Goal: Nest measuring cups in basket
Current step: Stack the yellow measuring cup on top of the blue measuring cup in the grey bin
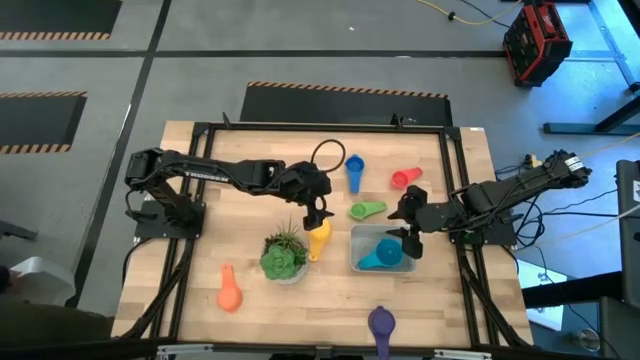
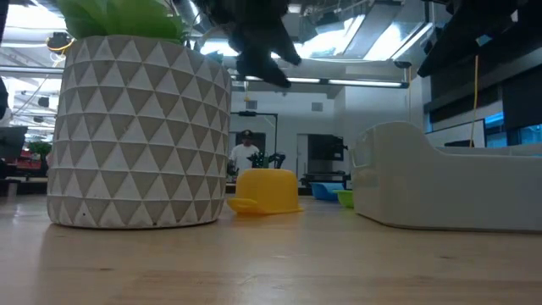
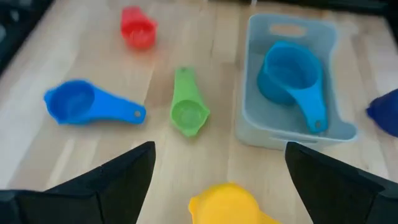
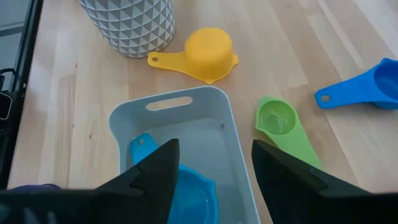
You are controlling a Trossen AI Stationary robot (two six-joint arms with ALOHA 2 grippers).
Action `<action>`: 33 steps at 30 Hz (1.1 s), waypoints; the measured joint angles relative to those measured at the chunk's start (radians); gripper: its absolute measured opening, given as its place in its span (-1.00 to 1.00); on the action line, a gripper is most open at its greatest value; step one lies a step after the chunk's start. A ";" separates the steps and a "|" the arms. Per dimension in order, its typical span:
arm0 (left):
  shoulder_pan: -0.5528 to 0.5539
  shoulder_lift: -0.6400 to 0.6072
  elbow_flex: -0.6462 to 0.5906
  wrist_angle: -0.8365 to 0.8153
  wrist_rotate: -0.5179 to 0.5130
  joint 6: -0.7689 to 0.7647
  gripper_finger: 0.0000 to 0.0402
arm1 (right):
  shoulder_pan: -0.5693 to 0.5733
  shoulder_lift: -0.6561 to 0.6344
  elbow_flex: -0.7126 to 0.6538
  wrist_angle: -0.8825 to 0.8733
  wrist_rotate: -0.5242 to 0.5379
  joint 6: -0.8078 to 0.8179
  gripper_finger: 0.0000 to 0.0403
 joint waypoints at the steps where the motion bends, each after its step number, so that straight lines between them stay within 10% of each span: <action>1: 0.003 0.011 0.000 -0.015 0.005 -0.003 0.75 | 0.000 0.000 0.000 0.000 0.000 0.000 0.03; 33: -0.044 0.234 0.000 -0.062 0.022 -0.048 0.76 | 0.000 0.000 0.000 0.000 -0.001 0.000 0.03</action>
